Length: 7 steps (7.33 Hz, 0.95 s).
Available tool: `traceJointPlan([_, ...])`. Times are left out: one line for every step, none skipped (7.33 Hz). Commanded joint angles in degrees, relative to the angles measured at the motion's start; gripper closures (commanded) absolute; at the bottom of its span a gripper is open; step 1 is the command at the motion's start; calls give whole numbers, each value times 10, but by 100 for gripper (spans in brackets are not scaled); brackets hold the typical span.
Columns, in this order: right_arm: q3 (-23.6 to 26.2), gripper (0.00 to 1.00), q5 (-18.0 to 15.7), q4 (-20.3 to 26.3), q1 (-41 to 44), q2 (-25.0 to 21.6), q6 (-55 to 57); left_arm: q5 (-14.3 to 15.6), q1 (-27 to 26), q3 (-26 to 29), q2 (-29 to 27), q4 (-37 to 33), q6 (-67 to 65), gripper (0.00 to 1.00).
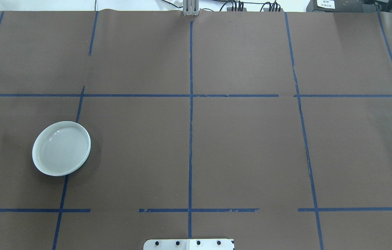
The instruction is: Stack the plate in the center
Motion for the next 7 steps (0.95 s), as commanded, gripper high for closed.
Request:
traceJointPlan([0,0,0,0,1,0,0,18,-104,-11,-5,127,141,0])
traceJointPlan([0,0,0,0,1,0,0,13,-149,-9,-5,144,141,0])
traceJointPlan([0,0,0,0,0,0,0,11,-188,-7,-4,156,138,0])
traceJointPlan([0,0,0,0,0,0,0,11,-196,-8,-5,184,137,0])
traceJointPlan([0,0,0,0,0,0,0,11,-200,-12,-9,214,138,0])
traceJointPlan([0,0,0,0,0,0,0,10,-200,-12,-10,218,137,0])
traceJointPlan([0,0,0,0,0,0,0,16,-200,-23,-1,211,140,0])
